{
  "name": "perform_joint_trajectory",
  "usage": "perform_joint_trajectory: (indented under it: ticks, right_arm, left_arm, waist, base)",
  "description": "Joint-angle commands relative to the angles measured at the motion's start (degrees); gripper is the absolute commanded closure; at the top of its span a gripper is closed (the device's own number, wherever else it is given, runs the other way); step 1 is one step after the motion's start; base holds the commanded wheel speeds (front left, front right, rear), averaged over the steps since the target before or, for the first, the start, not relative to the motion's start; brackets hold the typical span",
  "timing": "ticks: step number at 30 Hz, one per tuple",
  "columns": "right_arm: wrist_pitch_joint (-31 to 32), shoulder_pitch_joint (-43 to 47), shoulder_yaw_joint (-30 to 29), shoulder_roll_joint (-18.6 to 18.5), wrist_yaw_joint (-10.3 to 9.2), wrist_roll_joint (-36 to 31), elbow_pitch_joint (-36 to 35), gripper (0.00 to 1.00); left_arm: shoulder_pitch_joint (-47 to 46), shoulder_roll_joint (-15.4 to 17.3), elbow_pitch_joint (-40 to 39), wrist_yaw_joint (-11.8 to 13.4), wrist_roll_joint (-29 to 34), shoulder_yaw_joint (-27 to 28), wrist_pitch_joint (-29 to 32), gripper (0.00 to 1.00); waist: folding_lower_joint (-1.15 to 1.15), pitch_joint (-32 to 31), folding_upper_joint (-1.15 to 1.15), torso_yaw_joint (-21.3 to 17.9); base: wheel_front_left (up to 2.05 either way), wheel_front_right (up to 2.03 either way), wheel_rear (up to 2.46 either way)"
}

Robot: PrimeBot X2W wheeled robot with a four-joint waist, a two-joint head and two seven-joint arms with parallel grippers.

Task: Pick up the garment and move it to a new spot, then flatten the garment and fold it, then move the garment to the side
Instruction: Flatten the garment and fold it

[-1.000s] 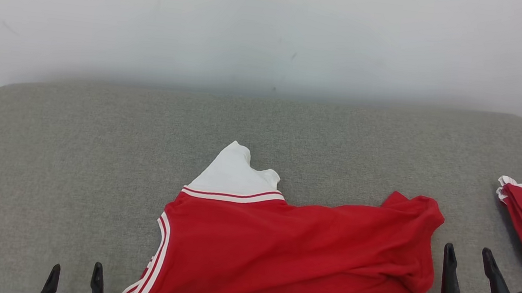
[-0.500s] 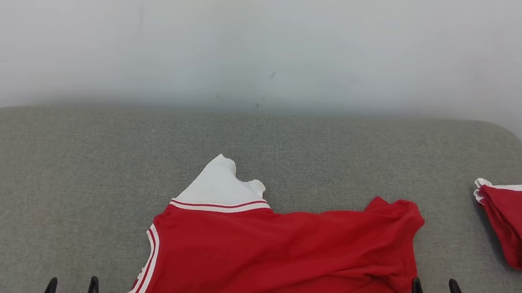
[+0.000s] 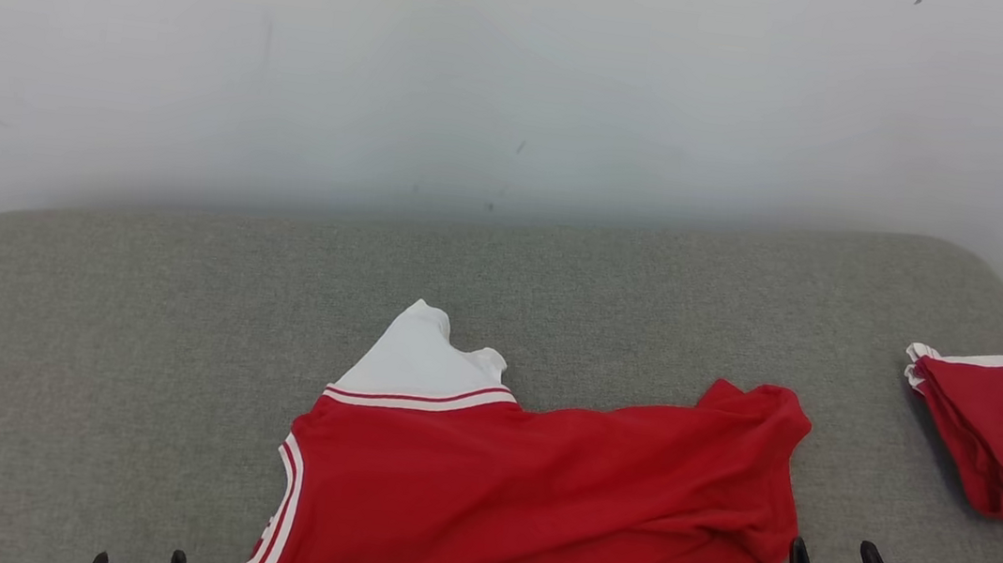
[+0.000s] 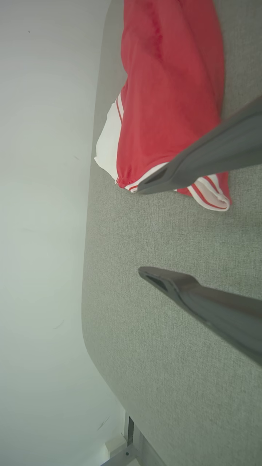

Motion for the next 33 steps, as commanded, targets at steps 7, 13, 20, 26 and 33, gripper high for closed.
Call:
perform_joint_trajectory:
  ticks: [7, 13, 20, 26, 33]
  right_arm:
    - [0.00, -0.01, -0.08, 0.42, -0.12, 0.23, -0.06, 0.00]
    - [0.25, -0.14, -0.21, 0.52, -0.12, 0.60, -0.05, 0.00]
    - [-0.02, -0.82, -0.55, 0.29, -0.12, 0.45, -0.45, 0.00]
    - [2.17, -3.58, 0.66, -1.51, -0.12, 1.06, -1.59, 0.00]
    - [12.77, -9.82, 2.19, -5.70, -0.12, 4.10, -0.43, 0.00]
  left_arm:
    - [-0.11, -0.08, -0.31, -0.29, 0.64, 0.19, -0.16, 0.00]
    - [-0.49, -0.08, 0.08, -0.35, 0.73, 0.18, -0.16, 0.00]
    - [-0.91, -0.09, 0.33, -0.35, 0.58, -0.05, -0.16, 0.00]
    - [-4.37, 0.93, 1.07, -0.69, 1.58, 0.03, -0.16, 0.00]
    - [-12.30, 3.32, 4.32, -1.14, 1.30, -2.54, 0.81, 0.00]
  waist:
    - [0.00, 0.43, 0.00, -0.24]
    - [0.00, 0.80, 0.00, -0.26]
    - [0.00, 1.33, 0.00, -0.22]
    - [0.00, 2.49, 0.00, -0.63]
    - [0.00, 4.86, 0.00, -1.73]
  base:
    - [0.00, 0.00, 0.00]
    - [0.00, 0.00, 0.00]
    - [0.00, 0.00, 0.00]
    - [0.00, 0.00, 0.00]
    - [0.00, 0.00, 0.00]
